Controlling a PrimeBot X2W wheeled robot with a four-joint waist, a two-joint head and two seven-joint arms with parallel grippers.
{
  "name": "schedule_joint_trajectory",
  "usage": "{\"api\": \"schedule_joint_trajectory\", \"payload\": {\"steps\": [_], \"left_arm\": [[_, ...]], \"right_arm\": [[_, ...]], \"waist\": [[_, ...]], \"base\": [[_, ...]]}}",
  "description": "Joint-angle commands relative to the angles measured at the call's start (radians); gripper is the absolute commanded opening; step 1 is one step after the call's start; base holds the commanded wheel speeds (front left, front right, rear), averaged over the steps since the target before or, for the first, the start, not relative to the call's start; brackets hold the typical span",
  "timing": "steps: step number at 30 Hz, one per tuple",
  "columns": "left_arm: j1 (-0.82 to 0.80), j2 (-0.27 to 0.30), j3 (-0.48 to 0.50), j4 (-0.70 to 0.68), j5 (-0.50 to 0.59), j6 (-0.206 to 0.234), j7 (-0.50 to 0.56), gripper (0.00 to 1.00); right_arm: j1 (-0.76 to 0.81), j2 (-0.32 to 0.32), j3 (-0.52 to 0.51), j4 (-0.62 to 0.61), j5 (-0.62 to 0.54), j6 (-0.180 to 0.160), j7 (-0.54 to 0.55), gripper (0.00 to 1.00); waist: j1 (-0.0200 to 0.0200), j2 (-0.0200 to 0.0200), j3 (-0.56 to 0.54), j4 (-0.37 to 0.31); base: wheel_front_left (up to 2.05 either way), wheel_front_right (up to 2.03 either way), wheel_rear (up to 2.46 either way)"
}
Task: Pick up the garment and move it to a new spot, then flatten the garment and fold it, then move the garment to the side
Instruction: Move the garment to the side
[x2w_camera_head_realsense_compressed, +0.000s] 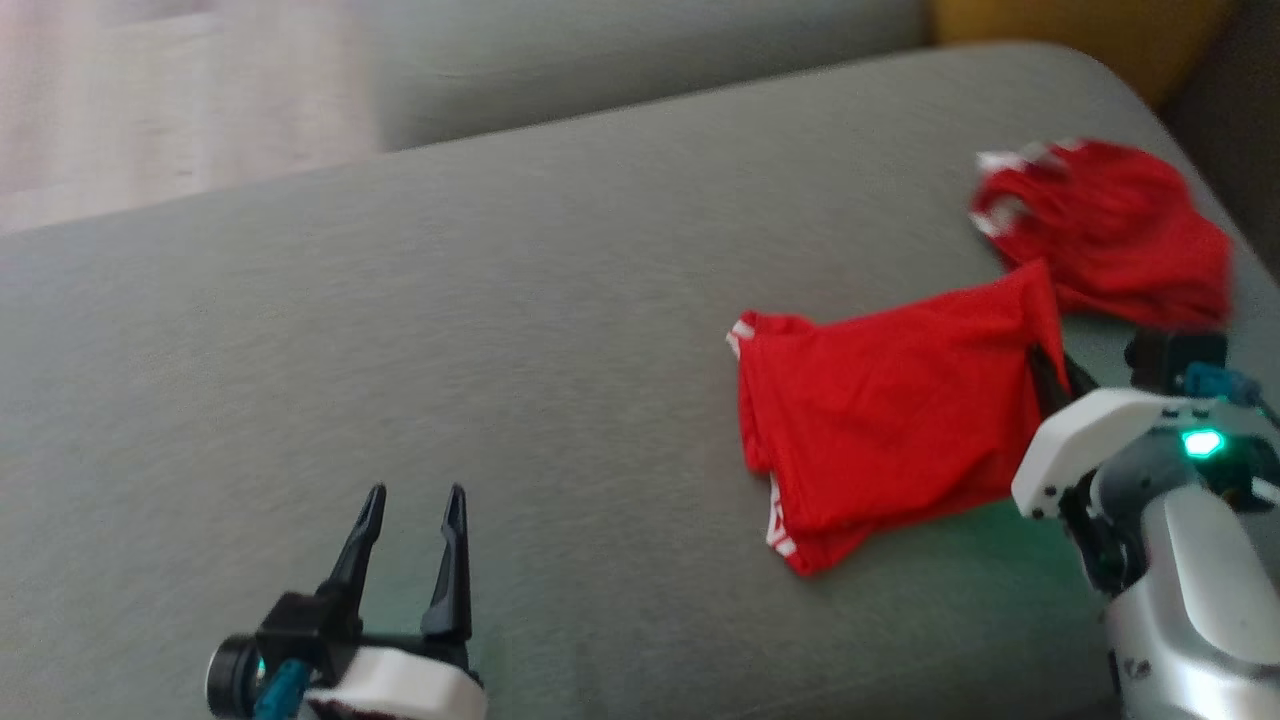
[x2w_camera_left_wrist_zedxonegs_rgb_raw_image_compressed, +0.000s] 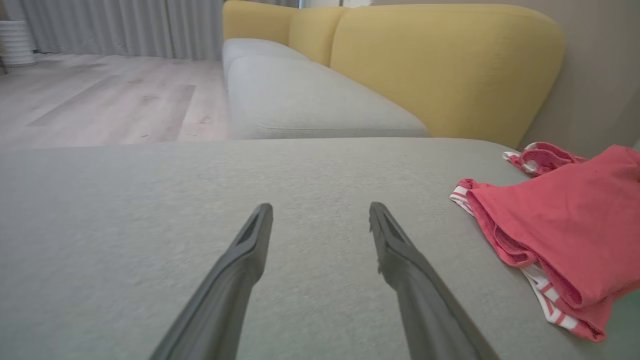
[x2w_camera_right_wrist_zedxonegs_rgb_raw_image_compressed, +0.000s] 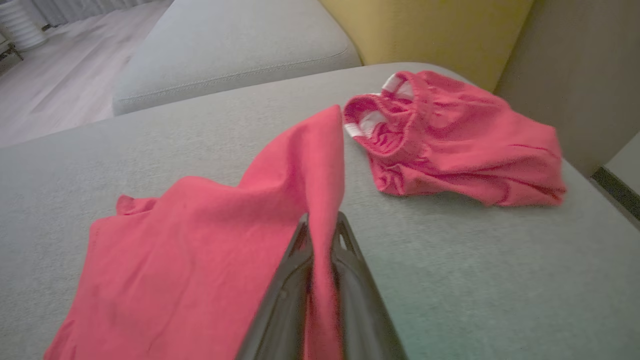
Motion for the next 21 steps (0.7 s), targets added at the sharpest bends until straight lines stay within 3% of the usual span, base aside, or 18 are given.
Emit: {"api": "schedule_joint_trajectory", "payload": {"steps": [1,5,9,21], "left_arm": [[-0.052,0.003,0.029,-0.025,0.008,-0.003,-0.011,1.0],[-0.082,0.001,0.023,-0.016,0.015,-0.008,-0.009,1.0],[-0.102,-0.005,0.016,-0.002,0.018,-0.015,-0.008,1.0],[-0.091,-0.008,0.022,0.008,0.009,-0.009,-0.014,1.0]], "right_arm": [[-0.058,-0.005,0.023,-0.05,-0.002,0.007,0.002,0.0],[-0.079,0.001,0.037,-0.071,0.0,0.007,0.009,0.0],[-0.102,0.007,0.055,-0.073,0.002,0.007,0.009,0.0],[-0.222,-0.02,0.066,-0.048,0.006,0.007,0.03,0.0]], "waist": [[-0.0001,0.0,0.065,-0.109],[-0.0001,0.0,0.091,-0.157],[-0.0001,0.0,0.097,-0.163],[-0.0001,0.0,0.071,-0.042]], "base": [[0.0,0.0,0.0],[0.0,0.0,0.0],[0.0,0.0,0.0],[0.0,0.0,0.0]]}}
